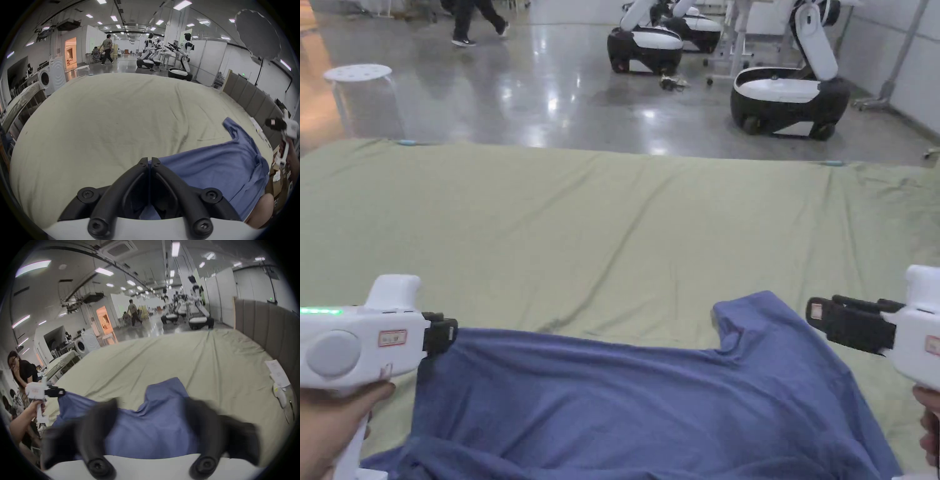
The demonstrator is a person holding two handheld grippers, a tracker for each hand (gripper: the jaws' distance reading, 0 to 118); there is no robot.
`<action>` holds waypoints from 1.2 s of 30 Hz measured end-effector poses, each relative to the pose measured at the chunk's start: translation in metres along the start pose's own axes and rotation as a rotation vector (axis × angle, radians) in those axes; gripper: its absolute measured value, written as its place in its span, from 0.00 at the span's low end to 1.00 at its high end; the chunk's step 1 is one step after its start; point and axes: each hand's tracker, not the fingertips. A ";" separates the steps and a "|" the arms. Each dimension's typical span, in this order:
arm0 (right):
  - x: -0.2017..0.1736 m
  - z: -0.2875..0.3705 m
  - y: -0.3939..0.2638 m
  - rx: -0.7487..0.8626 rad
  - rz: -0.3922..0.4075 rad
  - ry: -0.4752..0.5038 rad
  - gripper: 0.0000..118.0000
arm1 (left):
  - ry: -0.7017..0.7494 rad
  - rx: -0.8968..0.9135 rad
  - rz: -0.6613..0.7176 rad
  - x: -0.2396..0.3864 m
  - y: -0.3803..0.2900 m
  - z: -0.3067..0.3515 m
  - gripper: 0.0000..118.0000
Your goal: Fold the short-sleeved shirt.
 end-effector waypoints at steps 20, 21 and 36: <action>0.049 -0.150 0.001 -0.298 0.085 -0.204 0.00 | -0.118 -0.005 0.071 0.000 0.019 0.010 0.00; 0.051 -0.148 0.000 -0.313 0.038 -0.127 0.00 | -0.140 -0.005 0.084 0.001 0.018 0.010 0.00; 0.051 -0.009 0.053 0.007 -0.193 -0.030 0.00 | -0.123 0.082 0.096 0.005 0.045 0.057 0.00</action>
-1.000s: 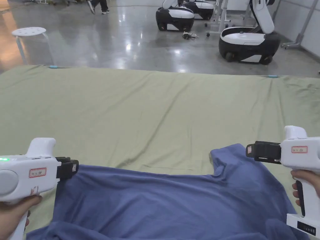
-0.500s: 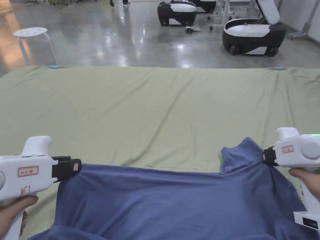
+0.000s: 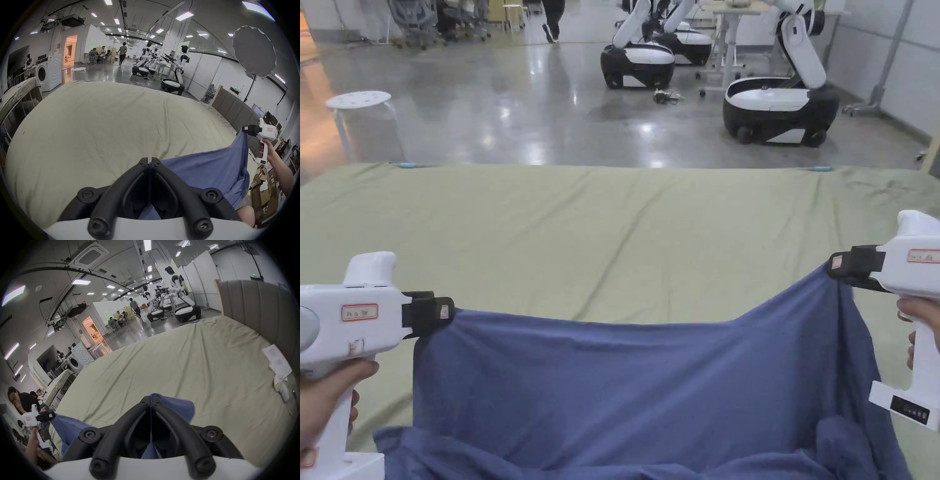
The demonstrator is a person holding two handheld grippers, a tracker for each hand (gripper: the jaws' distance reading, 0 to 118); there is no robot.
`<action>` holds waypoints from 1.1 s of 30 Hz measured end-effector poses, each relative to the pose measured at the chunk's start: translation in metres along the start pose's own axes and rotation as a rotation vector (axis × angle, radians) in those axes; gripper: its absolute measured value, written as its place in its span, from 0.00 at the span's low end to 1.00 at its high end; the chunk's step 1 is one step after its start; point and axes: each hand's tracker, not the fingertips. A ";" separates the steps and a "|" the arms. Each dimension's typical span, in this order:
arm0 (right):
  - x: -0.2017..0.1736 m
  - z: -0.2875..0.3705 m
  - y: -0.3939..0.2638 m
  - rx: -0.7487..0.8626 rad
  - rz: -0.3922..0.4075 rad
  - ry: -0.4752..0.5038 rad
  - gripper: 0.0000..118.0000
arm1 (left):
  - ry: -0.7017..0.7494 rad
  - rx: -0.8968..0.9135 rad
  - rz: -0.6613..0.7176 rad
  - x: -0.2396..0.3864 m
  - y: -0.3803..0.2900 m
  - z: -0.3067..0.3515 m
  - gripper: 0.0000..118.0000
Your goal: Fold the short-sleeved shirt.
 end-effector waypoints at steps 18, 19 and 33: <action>0.004 0.163 -0.145 -0.049 -0.052 0.141 0.00 | -0.078 -0.063 -0.117 0.003 -0.105 0.100 0.00; 0.006 0.168 -0.157 -0.055 -0.060 0.144 0.00 | -0.074 -0.075 -0.120 0.002 -0.116 0.103 0.00; 0.024 0.177 -0.266 -0.196 -0.152 0.044 0.00 | 0.032 -0.064 0.023 -0.022 -0.213 0.096 0.00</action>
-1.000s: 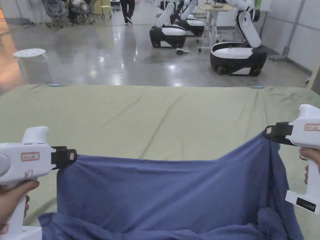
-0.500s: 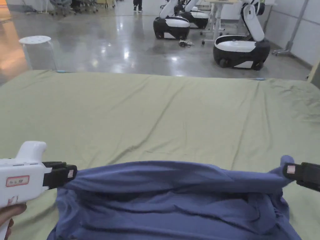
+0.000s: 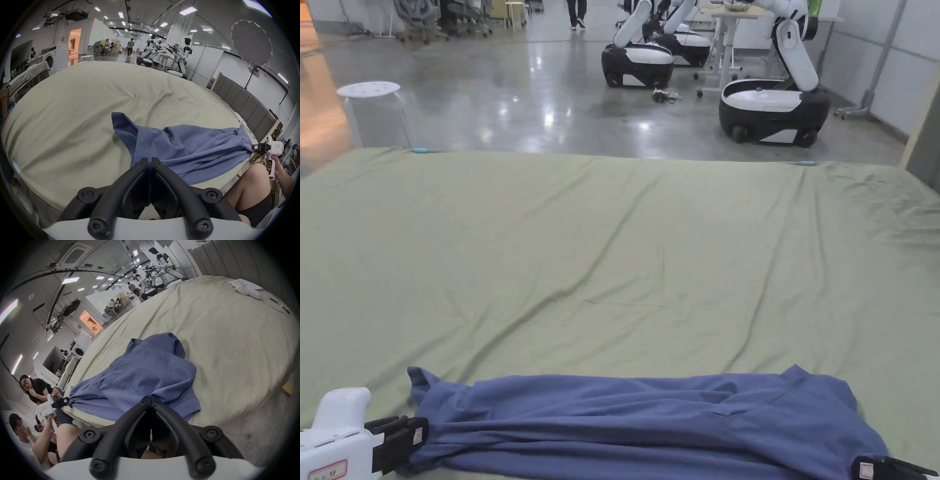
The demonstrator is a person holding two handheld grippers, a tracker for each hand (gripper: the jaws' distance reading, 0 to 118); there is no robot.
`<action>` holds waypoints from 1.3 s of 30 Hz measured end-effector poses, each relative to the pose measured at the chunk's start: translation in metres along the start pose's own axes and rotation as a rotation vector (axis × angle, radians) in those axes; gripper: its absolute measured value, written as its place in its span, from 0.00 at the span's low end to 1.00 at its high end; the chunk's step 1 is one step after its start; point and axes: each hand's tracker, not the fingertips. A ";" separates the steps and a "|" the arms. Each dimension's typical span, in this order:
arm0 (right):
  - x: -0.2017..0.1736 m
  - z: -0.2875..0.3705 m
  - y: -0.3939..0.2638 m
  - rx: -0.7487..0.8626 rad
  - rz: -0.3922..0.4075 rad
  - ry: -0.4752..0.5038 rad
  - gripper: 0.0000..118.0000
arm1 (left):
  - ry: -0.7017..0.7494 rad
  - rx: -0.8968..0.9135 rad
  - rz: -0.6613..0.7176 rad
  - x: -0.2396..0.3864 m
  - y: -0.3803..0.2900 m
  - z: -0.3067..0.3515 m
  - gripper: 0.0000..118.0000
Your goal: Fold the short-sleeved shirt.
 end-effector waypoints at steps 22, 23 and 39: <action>-0.153 0.140 -0.015 0.776 0.666 -0.188 0.00 | 0.091 0.587 -0.231 0.106 0.001 0.202 0.00; -0.148 0.137 -0.015 0.754 0.642 -0.241 0.00 | 0.185 0.574 -0.212 0.102 0.003 0.196 0.00; -0.136 0.123 0.005 0.618 0.503 -0.070 0.00 | -0.269 -0.066 0.303 -0.054 0.029 0.011 0.54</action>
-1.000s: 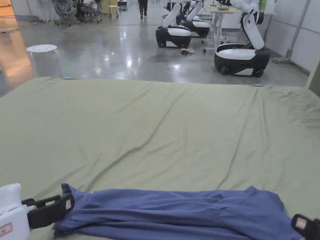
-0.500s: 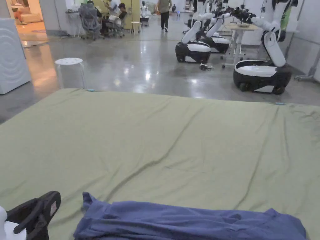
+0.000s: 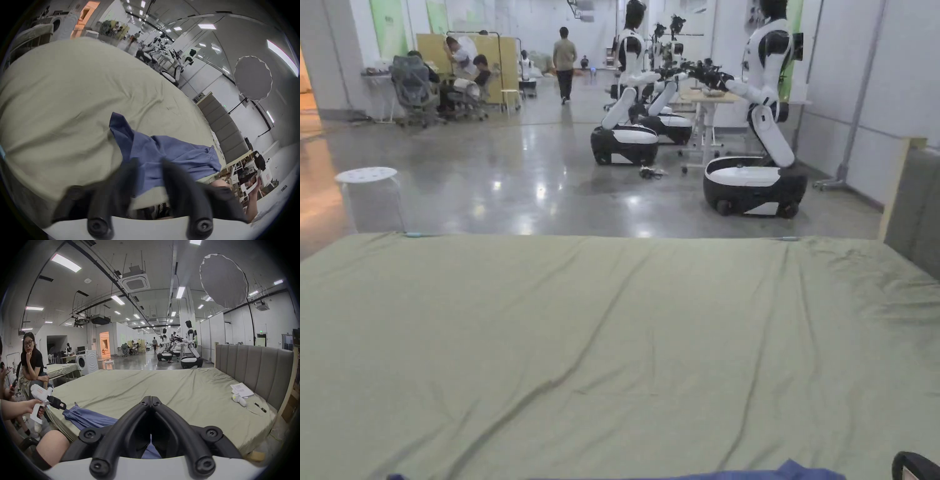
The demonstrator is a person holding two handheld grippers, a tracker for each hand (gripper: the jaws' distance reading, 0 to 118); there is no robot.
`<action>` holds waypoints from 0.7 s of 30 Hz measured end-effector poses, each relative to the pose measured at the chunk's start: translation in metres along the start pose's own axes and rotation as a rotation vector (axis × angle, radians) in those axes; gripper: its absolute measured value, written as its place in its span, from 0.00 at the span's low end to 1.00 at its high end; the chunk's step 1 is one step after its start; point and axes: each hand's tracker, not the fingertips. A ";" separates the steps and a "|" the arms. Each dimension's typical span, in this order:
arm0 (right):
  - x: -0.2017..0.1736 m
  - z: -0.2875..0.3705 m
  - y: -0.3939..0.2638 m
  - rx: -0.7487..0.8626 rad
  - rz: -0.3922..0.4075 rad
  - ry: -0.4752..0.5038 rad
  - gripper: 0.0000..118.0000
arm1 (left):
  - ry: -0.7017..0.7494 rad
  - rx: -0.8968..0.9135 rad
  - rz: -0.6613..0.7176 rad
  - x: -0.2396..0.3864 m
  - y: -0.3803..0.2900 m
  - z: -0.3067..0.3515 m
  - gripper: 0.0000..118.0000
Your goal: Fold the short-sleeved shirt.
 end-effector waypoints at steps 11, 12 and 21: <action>-0.001 -0.010 0.001 -0.019 -0.079 0.002 0.00 | -0.145 -0.190 0.118 -0.009 0.009 -0.054 0.98; -0.001 -0.011 0.001 -0.017 -0.095 0.013 0.00 | -0.107 -0.210 0.079 -0.003 0.006 -0.062 0.99; -0.008 -0.012 0.008 -0.007 -0.097 0.020 0.00 | -0.052 -0.171 0.050 -0.016 0.018 -0.061 0.99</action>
